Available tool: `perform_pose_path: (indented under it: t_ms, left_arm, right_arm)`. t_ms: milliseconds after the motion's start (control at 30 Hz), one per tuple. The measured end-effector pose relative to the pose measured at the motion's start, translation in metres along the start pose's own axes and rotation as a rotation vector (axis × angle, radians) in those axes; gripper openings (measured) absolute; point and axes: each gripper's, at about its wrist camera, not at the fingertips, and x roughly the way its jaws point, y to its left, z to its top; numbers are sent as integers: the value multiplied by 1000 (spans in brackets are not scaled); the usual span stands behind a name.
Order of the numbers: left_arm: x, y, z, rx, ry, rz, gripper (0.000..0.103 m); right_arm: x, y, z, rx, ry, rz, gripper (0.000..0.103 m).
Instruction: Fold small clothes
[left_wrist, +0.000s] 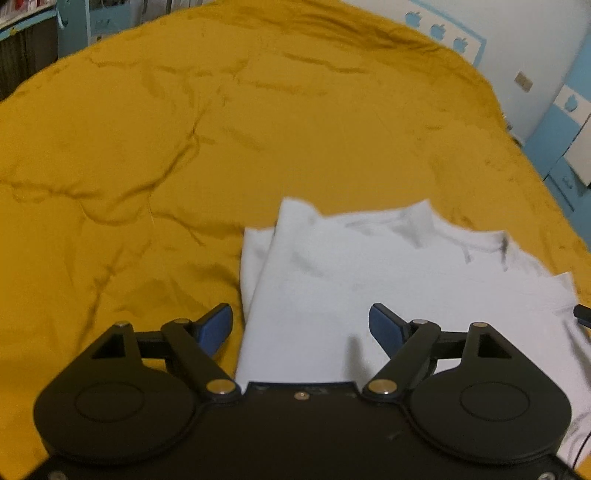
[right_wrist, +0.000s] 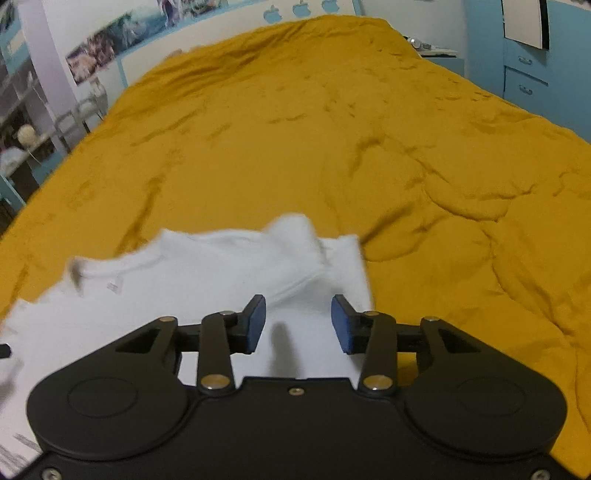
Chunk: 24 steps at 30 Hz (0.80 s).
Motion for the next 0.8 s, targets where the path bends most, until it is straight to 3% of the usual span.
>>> perform_pose_path:
  t_ms: [167,300,433,600,800]
  left_arm:
    - [-26,-2,5,55,-41,8,100]
    - [-32,5,6,78,-42,9,102]
    - [-18,22,6,36,18,-33,102]
    - [1,37,0,-18,96,-95,102]
    - [-14,36,-20,1,151,-83,102]
  right_arm:
    - [-22,42,3,-55,-41,73,45]
    - [-23,80,1,-84,-36,129,45]
    - [-24,111,-12,-87,-9,160,45]
    - [-58,130,-55,-112,-18,178,46]
    - [-107,127,-117,-161,-1,142,47]
